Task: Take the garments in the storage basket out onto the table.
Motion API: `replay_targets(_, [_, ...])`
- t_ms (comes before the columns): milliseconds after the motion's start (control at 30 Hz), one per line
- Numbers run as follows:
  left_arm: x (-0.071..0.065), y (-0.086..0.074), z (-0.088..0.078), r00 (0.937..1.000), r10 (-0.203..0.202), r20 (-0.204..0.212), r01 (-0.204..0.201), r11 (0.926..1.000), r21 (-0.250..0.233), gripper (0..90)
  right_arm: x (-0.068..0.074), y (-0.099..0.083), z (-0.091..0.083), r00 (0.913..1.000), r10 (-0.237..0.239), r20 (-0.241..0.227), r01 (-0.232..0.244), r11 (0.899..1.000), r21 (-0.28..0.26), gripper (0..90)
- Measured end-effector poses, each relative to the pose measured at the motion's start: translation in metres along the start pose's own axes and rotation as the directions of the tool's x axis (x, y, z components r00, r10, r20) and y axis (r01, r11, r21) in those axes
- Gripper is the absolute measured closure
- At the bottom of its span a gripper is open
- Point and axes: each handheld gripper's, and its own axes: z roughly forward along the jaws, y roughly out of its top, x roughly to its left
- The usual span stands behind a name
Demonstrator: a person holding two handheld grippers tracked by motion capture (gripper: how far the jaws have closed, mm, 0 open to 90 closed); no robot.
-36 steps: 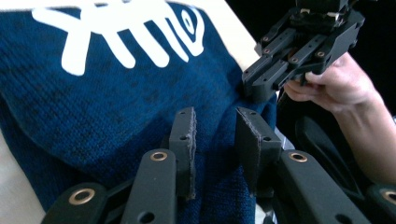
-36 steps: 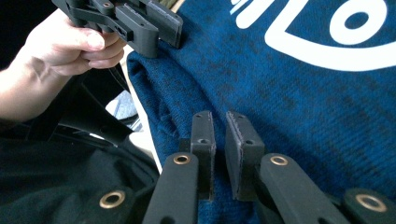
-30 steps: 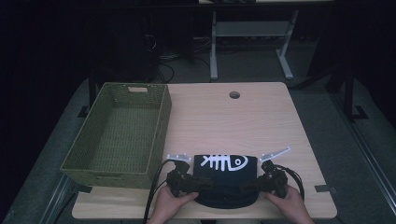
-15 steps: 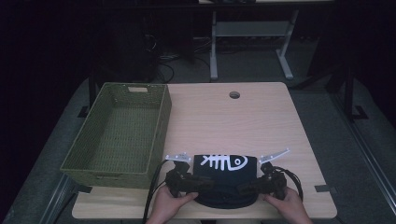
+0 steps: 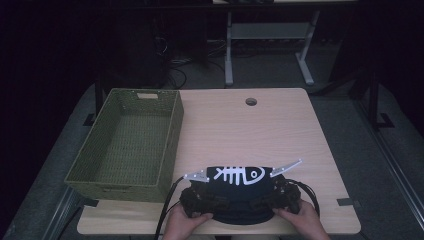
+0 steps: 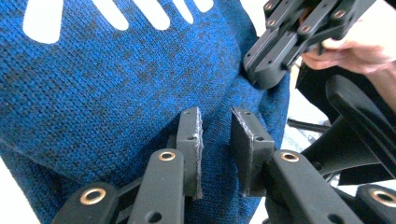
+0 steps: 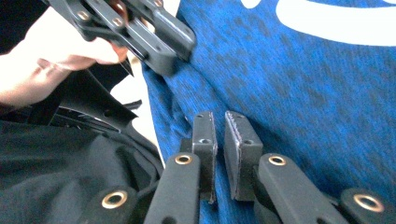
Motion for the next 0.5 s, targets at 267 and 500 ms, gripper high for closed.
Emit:
replay_targets(267, [0.003, -0.004, 0.001, 1.0, 0.003, 0.0, -0.003, 0.9999, -0.016, 75.7, -0.007, 0.008, 0.011, 0.9999, -0.005, 0.011, 0.004, 0.999, 0.046, 84.8])
replay_targets(500, [0.002, -0.005, 0.001, 1.0, 0.008, -0.004, -0.008, 0.9997, -0.023, 75.5, 0.004, 0.041, 0.006, 0.9987, -0.049, 0.016, 0.049, 0.999, 0.007, 82.1])
